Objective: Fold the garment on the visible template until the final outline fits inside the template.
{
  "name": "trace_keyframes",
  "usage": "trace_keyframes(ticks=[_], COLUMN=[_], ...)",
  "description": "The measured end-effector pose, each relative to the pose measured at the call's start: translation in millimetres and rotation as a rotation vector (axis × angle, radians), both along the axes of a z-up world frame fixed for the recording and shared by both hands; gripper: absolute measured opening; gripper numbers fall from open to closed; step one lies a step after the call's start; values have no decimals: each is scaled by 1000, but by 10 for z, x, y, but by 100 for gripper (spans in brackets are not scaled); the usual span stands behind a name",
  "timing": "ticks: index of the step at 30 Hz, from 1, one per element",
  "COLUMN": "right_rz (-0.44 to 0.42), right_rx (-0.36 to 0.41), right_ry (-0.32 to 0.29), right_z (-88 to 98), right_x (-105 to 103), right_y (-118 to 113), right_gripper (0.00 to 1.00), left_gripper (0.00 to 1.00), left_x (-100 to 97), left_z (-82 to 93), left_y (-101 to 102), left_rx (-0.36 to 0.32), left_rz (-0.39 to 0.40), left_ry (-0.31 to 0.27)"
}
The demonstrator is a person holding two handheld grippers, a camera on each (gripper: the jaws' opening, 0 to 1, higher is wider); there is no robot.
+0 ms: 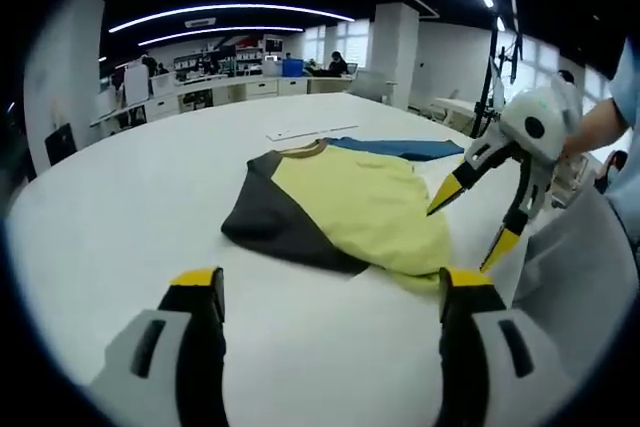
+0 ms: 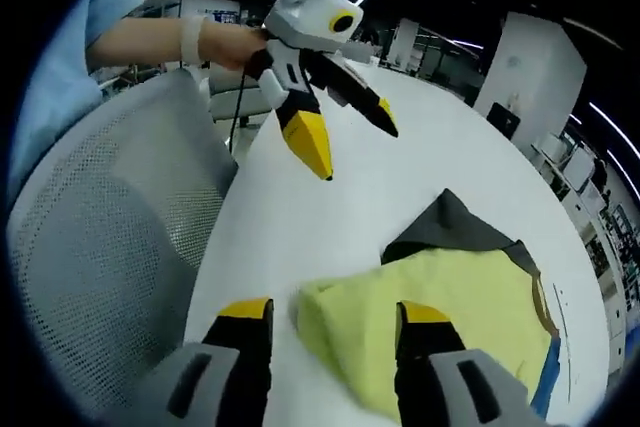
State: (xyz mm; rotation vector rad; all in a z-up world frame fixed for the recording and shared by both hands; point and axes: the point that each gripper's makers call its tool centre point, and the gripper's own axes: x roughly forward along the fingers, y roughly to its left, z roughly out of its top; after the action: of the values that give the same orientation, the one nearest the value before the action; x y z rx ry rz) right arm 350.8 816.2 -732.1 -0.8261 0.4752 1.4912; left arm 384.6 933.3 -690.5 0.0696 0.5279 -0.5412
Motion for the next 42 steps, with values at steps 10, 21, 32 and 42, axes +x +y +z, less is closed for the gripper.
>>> trace_keyframes(ticks=[10, 21, 32, 42], right_rz=[6, -81, -279, -407], right_rx=[-49, 36, 230, 276], right_ry=[-62, -25, -33, -107], right_z=[-157, 75, 898, 1221], right_x=[77, 231, 964, 1679], right_y=[16, 51, -2, -197], right_gripper=[17, 0, 0, 0], left_gripper=[86, 86, 85, 85], left_x=[-18, -12, -35, -64], left_z=[-14, -42, -81, -87], left_y=[20, -2, -51, -34], left_rx=[-13, -22, -29, -32], left_rz=[8, 9, 3, 11], left_ry=[7, 13, 24, 32])
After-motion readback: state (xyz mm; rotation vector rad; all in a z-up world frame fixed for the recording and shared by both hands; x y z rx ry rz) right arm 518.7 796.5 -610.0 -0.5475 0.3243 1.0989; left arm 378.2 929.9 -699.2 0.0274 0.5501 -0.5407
